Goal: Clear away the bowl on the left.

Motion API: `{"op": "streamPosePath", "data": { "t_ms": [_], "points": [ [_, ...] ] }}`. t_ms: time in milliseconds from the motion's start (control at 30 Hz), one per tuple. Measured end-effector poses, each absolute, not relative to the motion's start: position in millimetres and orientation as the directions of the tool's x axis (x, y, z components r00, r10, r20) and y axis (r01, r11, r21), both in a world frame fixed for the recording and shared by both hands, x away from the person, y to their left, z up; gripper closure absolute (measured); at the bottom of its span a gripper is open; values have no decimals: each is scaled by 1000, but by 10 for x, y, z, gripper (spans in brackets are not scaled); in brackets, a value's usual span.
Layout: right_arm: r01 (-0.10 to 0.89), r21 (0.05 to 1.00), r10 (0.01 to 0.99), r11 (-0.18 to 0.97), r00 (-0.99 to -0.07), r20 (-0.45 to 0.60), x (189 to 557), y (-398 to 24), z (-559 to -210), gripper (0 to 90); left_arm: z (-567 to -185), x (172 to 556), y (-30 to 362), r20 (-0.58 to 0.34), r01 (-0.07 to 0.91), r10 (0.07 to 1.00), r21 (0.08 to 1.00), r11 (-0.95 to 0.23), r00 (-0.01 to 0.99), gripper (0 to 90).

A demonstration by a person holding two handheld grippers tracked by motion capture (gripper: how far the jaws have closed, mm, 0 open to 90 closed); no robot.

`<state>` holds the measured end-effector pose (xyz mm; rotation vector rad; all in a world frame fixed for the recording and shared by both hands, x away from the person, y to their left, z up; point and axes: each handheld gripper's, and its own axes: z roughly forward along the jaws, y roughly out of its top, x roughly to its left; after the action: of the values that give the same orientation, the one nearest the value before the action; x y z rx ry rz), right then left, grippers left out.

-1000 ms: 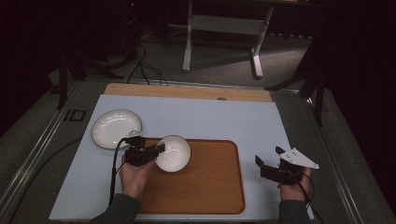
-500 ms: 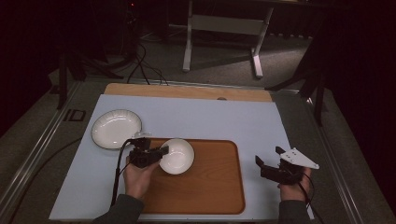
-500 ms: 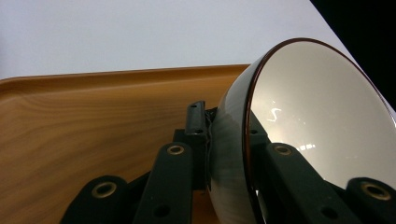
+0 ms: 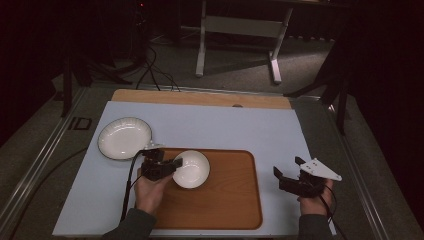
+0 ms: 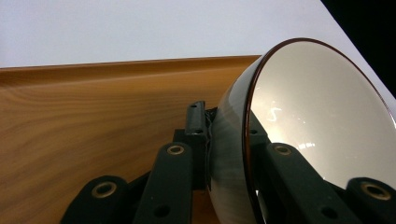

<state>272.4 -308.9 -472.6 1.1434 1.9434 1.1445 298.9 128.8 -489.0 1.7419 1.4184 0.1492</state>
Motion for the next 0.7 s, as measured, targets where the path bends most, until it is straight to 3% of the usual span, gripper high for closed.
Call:
{"op": "streamPosePath", "data": {
  "t_ms": [700],
  "points": [
    [371,892,891,258,-449,-70,2734,-3085,-4728,137,-4956,2991,1281,-409,762,851,648,16,330,799]
  ]
}}
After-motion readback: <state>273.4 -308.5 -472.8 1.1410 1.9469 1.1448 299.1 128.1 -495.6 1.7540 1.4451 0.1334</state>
